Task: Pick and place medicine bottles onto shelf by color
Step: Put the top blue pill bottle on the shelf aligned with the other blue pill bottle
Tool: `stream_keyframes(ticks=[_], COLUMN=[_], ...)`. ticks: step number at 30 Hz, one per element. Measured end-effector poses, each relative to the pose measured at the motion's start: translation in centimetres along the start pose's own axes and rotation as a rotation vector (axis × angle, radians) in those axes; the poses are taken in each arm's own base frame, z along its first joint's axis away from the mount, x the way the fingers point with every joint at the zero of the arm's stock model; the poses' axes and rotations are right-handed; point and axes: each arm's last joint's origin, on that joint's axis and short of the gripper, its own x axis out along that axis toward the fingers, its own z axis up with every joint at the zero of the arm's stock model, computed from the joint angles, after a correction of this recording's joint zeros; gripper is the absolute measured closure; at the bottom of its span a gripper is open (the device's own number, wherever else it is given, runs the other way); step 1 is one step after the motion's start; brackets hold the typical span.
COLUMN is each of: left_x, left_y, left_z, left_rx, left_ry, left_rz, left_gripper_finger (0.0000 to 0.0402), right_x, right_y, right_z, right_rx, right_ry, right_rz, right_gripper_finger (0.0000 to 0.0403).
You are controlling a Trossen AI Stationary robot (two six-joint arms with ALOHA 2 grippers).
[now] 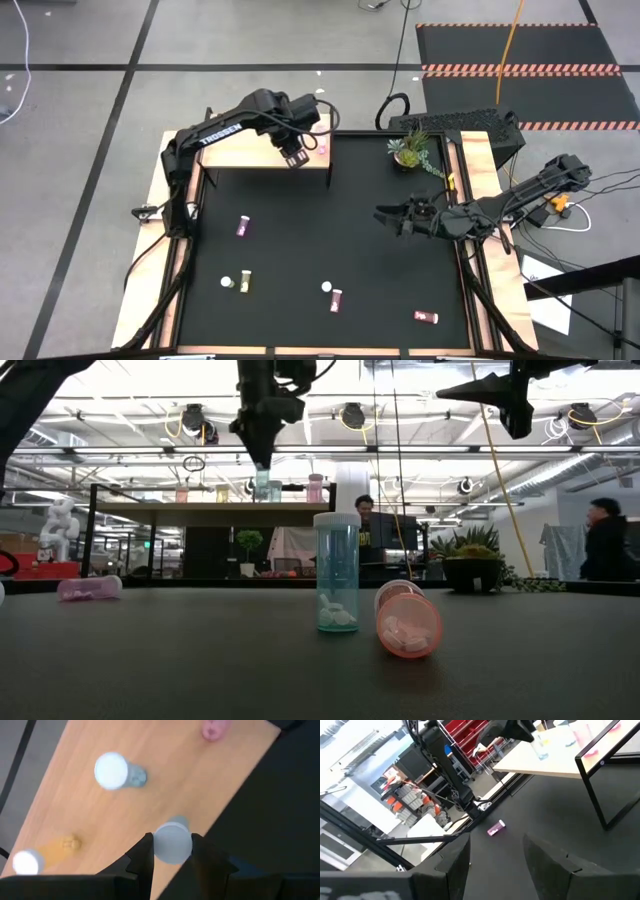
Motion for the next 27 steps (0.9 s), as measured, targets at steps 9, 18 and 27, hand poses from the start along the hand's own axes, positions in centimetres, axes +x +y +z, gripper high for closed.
stream_keyframes(ticks=[9,18,27], left_x=[0.4,1.4,1.4], left_y=[0.1,-0.2,-0.4], left_z=[0.9,1.5,1.2], left_rx=[-0.022,-0.021,-0.003], left_ry=[-0.076,-0.079,-0.045], left_rz=[0.011,0.039,0.046], left_gripper_finger=[0.0284,0.0284,0.0284], right_x=[0.0,0.0,-0.3], right_y=[-0.1,-0.1,-0.2], right_z=[0.1,0.1,0.4], right_rx=[-0.013,-0.021,-0.049], right_ry=[-0.034,-0.034,-0.034], right_rz=[-0.032,-0.032,-0.031], right_gripper_finger=[0.0227,0.0227,0.0227])
